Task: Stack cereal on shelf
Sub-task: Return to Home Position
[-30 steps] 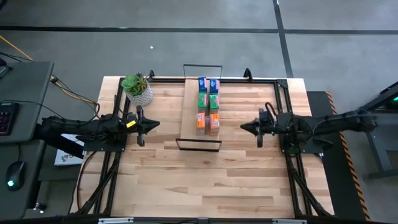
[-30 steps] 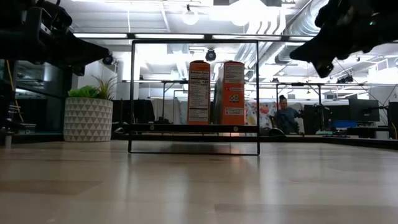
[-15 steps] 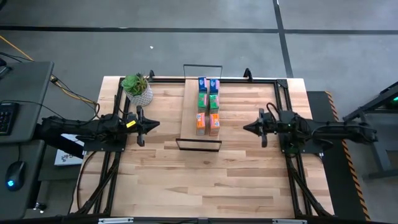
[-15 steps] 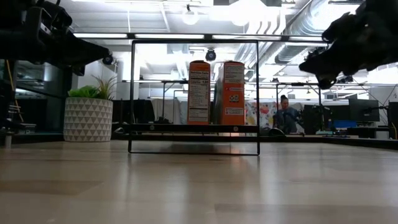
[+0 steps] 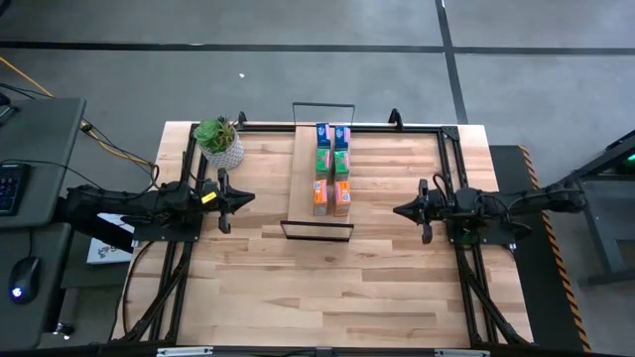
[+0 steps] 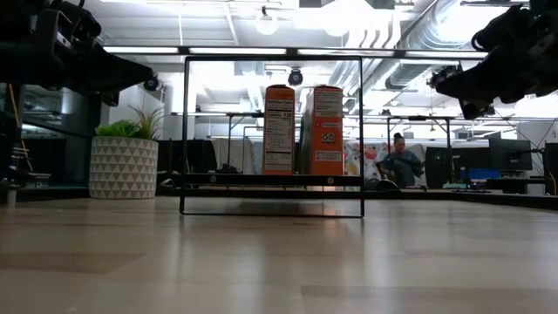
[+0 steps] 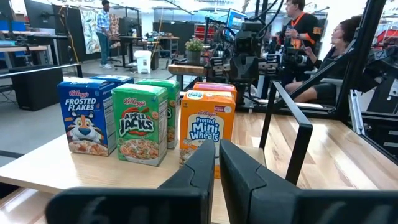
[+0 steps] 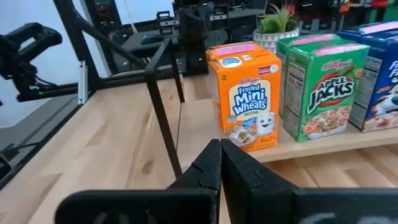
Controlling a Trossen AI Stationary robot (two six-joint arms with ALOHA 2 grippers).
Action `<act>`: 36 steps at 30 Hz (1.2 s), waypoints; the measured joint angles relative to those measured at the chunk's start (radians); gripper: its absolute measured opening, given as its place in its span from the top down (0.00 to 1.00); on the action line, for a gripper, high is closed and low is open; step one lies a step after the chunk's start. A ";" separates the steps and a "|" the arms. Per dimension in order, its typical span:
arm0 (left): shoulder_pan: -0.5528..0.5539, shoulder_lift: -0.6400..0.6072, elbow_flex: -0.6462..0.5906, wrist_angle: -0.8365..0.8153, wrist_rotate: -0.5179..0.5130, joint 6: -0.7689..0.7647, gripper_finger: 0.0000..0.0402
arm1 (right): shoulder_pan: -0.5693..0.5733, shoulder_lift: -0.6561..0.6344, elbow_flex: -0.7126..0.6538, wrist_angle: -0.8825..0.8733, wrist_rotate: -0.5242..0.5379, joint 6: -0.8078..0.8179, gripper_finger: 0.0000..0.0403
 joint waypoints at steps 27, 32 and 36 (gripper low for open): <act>0.000 0.000 0.000 0.000 0.000 0.000 0.96 | -0.120 -0.119 -0.056 -0.018 -0.131 -0.152 1.00; 0.000 0.000 0.000 0.000 0.000 0.000 0.96 | -0.120 -0.093 -0.056 -0.019 -0.131 -0.118 1.00; 0.000 0.000 0.000 0.000 0.000 0.000 0.96 | -0.120 -0.093 -0.056 -0.019 -0.131 -0.046 1.00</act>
